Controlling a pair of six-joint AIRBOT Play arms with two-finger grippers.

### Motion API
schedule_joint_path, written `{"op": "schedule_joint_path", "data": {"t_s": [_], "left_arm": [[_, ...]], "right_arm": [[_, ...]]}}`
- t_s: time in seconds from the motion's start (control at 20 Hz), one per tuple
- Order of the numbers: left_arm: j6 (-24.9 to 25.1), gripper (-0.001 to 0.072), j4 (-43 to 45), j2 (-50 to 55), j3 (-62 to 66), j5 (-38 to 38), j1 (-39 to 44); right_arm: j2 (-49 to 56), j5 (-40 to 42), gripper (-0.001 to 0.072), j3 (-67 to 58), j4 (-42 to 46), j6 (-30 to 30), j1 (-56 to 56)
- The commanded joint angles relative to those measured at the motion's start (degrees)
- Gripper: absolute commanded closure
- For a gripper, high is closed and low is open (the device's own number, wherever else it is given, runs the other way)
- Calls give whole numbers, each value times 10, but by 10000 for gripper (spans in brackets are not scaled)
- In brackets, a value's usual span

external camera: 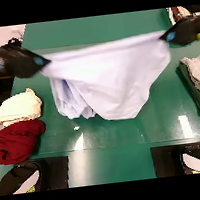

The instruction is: Fold the shirts.

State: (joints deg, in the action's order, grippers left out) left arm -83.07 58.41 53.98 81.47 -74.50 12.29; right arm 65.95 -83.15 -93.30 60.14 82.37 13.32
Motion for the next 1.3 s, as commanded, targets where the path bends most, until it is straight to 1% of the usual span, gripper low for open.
{"op": "schedule_joint_path", "data": {"t_s": [0.0,0.05,0.15,0.25,0.3,0.35,0.4,0.45,0.55,0.6,0.7,0.85,0.95,1.05,1.1,1.15,1.25], "left_arm": [[23,681,-1,38,-142,22,-1],[36,681,0,50,-185,53,-1],[45,681,1,83,-254,140,-1],[45,680,0,125,-274,204,-1],[45,679,-4,145,-272,223,-1],[46,661,-8,161,-271,236,-1],[45,430,-12,173,-271,242,-1],[44,245,-21,180,-270,240,-1],[45,248,-15,180,-257,224,-5],[46,247,-10,177,-240,196,-19],[46,247,10,171,-199,140,-66],[46,248,15,169,-203,106,-149],[46,248,15,172,-245,110,-179],[47,249,6,179,-292,143,-186],[57,252,-14,188,-310,158,-186],[65,311,-33,198,-321,170,-184],[69,308,-49,221,-327,187,-178]], "right_arm": [[81,-6,698,80,16,4,20],[103,12,698,105,14,2,24],[144,44,698,140,12,1,30],[171,58,698,156,9,1,35],[180,61,698,156,9,1,36],[186,62,698,153,10,1,38],[189,66,698,149,9,1,38],[188,70,698,145,10,1,38],[188,70,698,134,11,1,37],[188,67,698,126,11,1,37],[188,60,698,110,11,1,37],[188,61,698,90,10,1,37],[188,63,697,86,10,1,37],[188,66,697,88,10,1,37],[188,66,698,88,10,1,37],[188,65,697,88,10,1,37],[188,65,697,88,10,1,37]]}}
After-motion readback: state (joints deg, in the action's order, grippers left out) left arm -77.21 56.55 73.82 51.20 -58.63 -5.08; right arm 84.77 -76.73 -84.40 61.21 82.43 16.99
